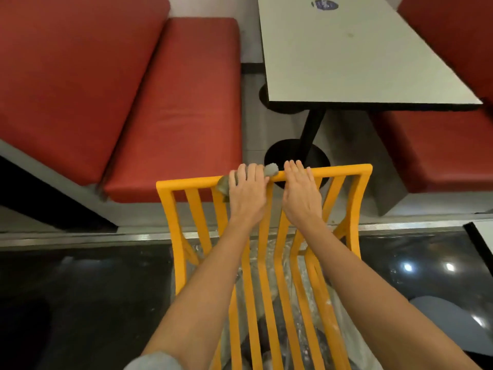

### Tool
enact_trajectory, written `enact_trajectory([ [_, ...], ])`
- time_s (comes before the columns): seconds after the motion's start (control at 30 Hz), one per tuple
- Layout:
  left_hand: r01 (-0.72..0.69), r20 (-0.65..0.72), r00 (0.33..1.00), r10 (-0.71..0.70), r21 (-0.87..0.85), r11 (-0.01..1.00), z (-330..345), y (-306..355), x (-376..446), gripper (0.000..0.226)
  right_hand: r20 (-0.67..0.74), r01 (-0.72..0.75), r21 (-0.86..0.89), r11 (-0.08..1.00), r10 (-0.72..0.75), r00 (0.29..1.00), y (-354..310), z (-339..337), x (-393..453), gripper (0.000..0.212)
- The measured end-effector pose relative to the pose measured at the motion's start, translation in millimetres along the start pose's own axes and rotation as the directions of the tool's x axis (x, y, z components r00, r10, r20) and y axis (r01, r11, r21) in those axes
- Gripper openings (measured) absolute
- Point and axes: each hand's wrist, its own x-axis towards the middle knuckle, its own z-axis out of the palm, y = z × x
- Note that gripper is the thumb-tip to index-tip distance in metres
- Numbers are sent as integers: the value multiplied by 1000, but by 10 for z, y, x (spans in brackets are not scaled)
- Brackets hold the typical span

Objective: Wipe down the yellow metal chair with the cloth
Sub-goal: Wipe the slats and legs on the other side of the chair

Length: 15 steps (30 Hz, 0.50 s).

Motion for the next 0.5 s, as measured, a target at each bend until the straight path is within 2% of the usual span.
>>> enact_trajectory([
  [0.1, -42, 4, 999, 42, 44, 998, -96, -475, -41, 33, 25, 64, -19, 998, -64, 998, 131, -25, 7, 55],
  [0.2, 67, -10, 998, -66, 82, 994, -184, -1140, -201, 32, 37, 19, 95, 995, -23, 999, 75, -25, -23, 56],
  [0.3, 206, 20, 978, -207, 54, 977, -332, -1569, -295, 34, 31, 14, 128, 992, -18, 999, 42, -42, -35, 58],
  [0.4, 395, -31, 915, -403, -146, 907, -507, -1540, -265, 27, 51, -60, 260, 964, 49, 998, -25, -183, -38, 48],
  [0.43, 390, -65, 908, -414, -232, 891, -554, -1425, -270, 26, 8, -88, 332, 939, 91, 996, -79, -248, -93, 40],
  [0.5, 276, -95, 938, -333, -374, 886, -606, -1046, -317, 29, -67, -115, 522, 845, 175, 982, -257, -365, -304, 26],
])
